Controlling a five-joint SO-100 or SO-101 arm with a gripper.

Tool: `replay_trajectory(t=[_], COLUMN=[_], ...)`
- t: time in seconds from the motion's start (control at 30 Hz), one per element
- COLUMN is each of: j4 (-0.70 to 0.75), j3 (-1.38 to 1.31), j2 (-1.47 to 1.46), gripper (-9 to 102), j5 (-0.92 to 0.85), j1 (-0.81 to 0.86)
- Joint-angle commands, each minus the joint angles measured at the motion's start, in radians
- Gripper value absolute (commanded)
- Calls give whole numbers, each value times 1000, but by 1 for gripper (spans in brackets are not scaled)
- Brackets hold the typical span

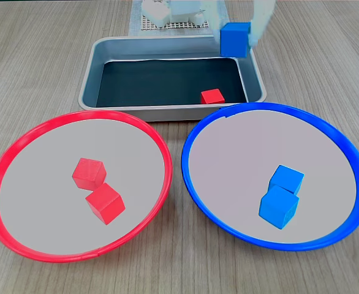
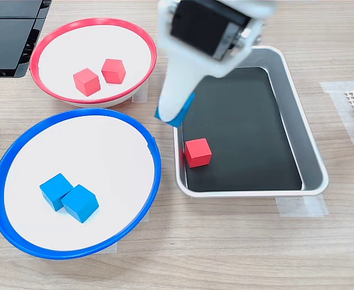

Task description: Move six blocks tray to matching dishes

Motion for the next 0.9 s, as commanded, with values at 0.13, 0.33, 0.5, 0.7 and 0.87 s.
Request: replay_trajectory(t=[0.13, 0.33, 0.5, 0.7, 0.87], j4=[-351, -347, -334, -121, 38], j3=[-41, -69, -66, 72, 308], j2=[-166, -252, -236, -55, 126], gripper=[1, 19, 12, 0, 8], j5=[132, 100, 58, -129, -279], j1=[-75, -44, -32, -3, 63])
